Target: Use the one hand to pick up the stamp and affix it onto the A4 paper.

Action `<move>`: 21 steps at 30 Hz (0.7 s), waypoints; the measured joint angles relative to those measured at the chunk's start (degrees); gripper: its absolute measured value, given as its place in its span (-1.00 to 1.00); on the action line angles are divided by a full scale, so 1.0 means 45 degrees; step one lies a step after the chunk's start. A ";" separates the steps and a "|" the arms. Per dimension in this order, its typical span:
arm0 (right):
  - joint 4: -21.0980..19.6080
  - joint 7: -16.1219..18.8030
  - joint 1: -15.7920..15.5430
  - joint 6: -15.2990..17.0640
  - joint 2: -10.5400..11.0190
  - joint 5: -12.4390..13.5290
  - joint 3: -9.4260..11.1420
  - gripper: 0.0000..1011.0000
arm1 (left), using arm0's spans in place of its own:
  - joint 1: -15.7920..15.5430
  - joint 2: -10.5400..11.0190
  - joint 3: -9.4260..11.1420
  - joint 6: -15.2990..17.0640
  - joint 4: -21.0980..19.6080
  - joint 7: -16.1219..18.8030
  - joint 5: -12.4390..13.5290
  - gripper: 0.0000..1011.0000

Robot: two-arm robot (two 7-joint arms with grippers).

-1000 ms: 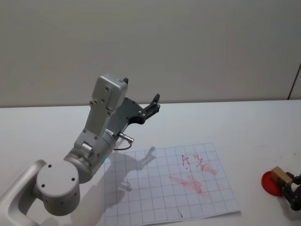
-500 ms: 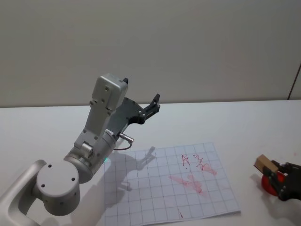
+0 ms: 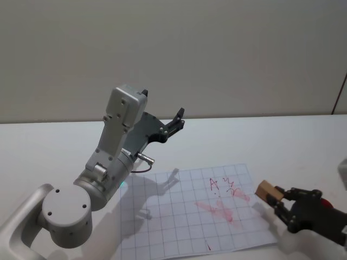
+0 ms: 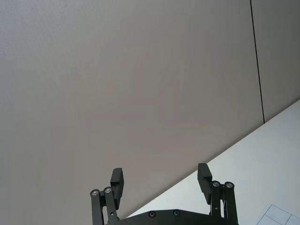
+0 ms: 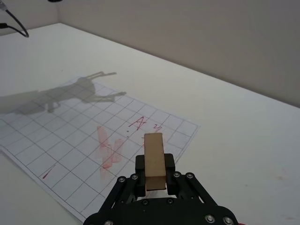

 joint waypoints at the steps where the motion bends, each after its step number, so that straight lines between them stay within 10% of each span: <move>1: 0.0173 0.0151 0.0151 0.0086 -0.0143 -0.0161 -0.0128 -0.57 | 0.0000 0.0000 0.0000 0.0000 0.0000 0.0000 0.0000 0.98; 21: 0.2035 0.0768 0.1529 0.0562 -0.1556 -0.2001 -0.1278 -0.57 | 0.0000 0.0001 0.0000 0.0000 -0.0001 0.0000 0.0000 0.98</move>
